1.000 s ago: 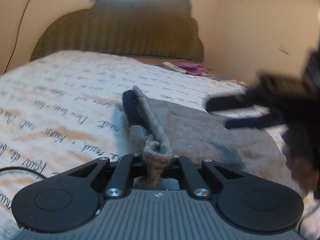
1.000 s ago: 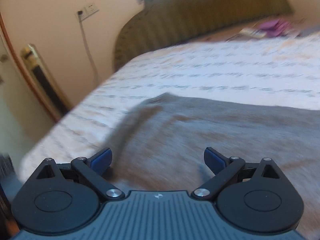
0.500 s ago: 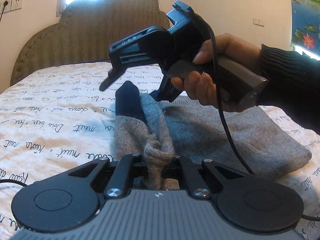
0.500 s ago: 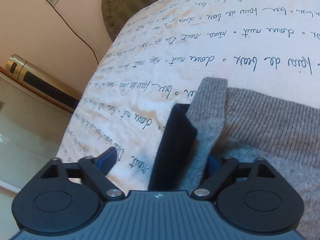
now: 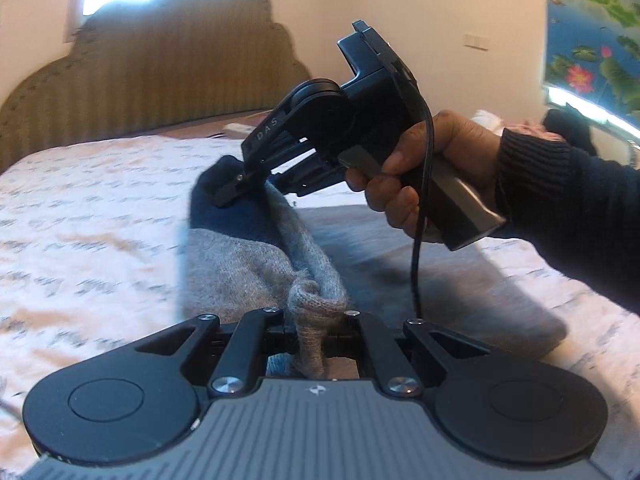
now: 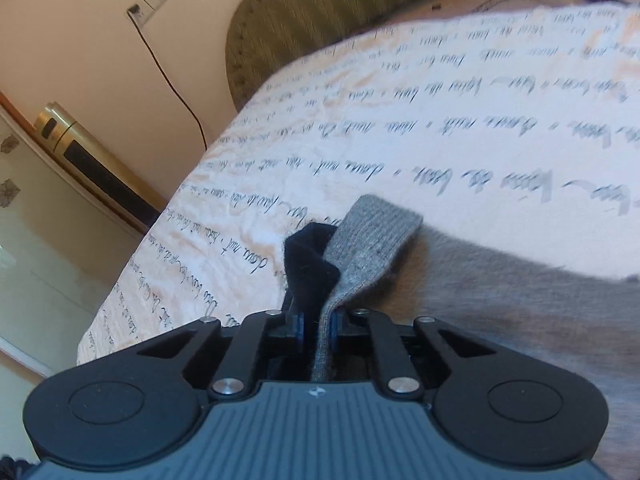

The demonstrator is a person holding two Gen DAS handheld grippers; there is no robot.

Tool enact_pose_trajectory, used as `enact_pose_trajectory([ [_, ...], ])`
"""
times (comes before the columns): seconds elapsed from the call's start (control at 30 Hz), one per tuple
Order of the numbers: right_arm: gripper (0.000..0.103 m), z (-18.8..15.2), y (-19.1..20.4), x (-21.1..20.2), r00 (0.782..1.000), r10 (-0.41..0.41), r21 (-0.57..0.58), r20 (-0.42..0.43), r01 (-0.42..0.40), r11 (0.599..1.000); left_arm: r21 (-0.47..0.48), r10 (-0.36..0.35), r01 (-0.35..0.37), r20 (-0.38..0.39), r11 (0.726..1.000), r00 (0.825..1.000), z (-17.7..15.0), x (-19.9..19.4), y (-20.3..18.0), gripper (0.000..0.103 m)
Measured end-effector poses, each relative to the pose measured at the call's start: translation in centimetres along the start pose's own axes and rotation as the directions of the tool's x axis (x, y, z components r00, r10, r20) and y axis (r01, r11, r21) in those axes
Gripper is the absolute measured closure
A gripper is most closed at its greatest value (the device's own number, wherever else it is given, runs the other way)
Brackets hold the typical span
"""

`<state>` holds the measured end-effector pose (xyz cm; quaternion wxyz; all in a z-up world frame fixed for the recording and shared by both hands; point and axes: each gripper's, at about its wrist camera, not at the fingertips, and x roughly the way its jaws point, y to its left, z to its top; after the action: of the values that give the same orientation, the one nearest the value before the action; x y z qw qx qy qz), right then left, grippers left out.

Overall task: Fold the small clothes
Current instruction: 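Grasp the navy sleeve with the right gripper while the left gripper holds the sweater, then open the left gripper off the sweater while the right gripper holds the navy sleeve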

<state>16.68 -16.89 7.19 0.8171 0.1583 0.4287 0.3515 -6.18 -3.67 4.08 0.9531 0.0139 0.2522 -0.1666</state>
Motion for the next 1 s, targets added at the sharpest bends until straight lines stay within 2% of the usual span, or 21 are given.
enact_pose_trajectory([
  [0.13, 0.093, -0.9, -3.0, -6.2, 0.997, -0.053, 0.007, 0.049, 0.053, 0.999, 0.043, -0.12, 0.12, -0.002, 0.992, 0.993, 0.9, 2.0, -4.4, 0.097],
  [0.3, 0.093, -3.8, -8.2, -13.5, 0.984, -0.155, 0.084, 0.09, 0.148, 0.985, 0.068, -0.242, 0.246, -0.063, 0.967, 0.968, 0.7, 5.1, -9.5, 0.097],
  [0.43, 0.093, -6.2, -11.4, -15.9, 0.974, -0.207, 0.144, 0.091, 0.193, 0.971, 0.059, -0.28, 0.289, -0.129, 0.955, 0.951, 0.1, 7.4, -11.9, 0.097],
  [0.6, 0.093, -8.0, -14.1, -15.8, 0.972, -0.21, 0.205, 0.102, 0.186, 0.961, 0.06, -0.274, 0.287, -0.169, 0.956, 0.947, -1.1, 10.0, -13.2, 0.097],
  [0.67, 0.089, -8.5, -14.9, -15.5, 0.975, -0.192, 0.244, 0.112, 0.16, 0.956, 0.057, -0.304, 0.317, -0.162, 0.947, 0.939, -1.0, 9.9, -13.0, 0.087],
  [0.73, 0.084, -8.8, -15.3, -15.7, 0.978, -0.168, 0.27, 0.128, 0.129, 0.954, 0.033, -0.374, 0.384, -0.162, 0.923, 0.913, -0.2, 8.6, -11.7, 0.071],
  [0.8, 0.072, -8.7, -15.4, -16.4, 0.976, -0.154, 0.289, 0.155, 0.104, 0.952, -0.04, -0.458, 0.458, -0.147, 0.888, 0.877, 0.7, 7.3, -9.6, 0.049],
  [0.83, 0.066, -8.6, -15.5, -16.9, 0.973, -0.144, 0.302, 0.18, 0.084, 0.95, -0.069, -0.486, 0.482, -0.117, 0.874, 0.866, 1.1, 6.2, -8.6, 0.044],
  [0.87, 0.059, -8.6, -15.6, -17.4, 0.97, -0.131, 0.316, 0.207, 0.06, 0.947, -0.083, -0.495, 0.489, -0.085, 0.868, 0.864, 1.5, 5.2, -7.4, 0.038],
  [0.9, 0.057, -8.5, -15.8, -18.0, 0.964, -0.121, 0.33, 0.236, 0.037, 0.943, -0.083, -0.49, 0.485, -0.056, 0.871, 0.87, 1.8, 4.4, -6.1, 0.033],
  [0.97, 0.057, -8.1, -15.7, -19.2, 0.944, -0.18, 0.344, 0.277, 0.077, 0.936, -0.068, -0.437, 0.435, -0.015, 0.898, 0.899, 2.3, 3.1, -3.7, 0.03],
  [1.0, 0.057, -8.0, -15.4, -19.7, 0.932, -0.214, 0.343, 0.294, 0.106, 0.933, -0.061, -0.385, 0.384, -0.002, 0.921, 0.923, 2.2, 2.7, -2.3, 0.03],
])
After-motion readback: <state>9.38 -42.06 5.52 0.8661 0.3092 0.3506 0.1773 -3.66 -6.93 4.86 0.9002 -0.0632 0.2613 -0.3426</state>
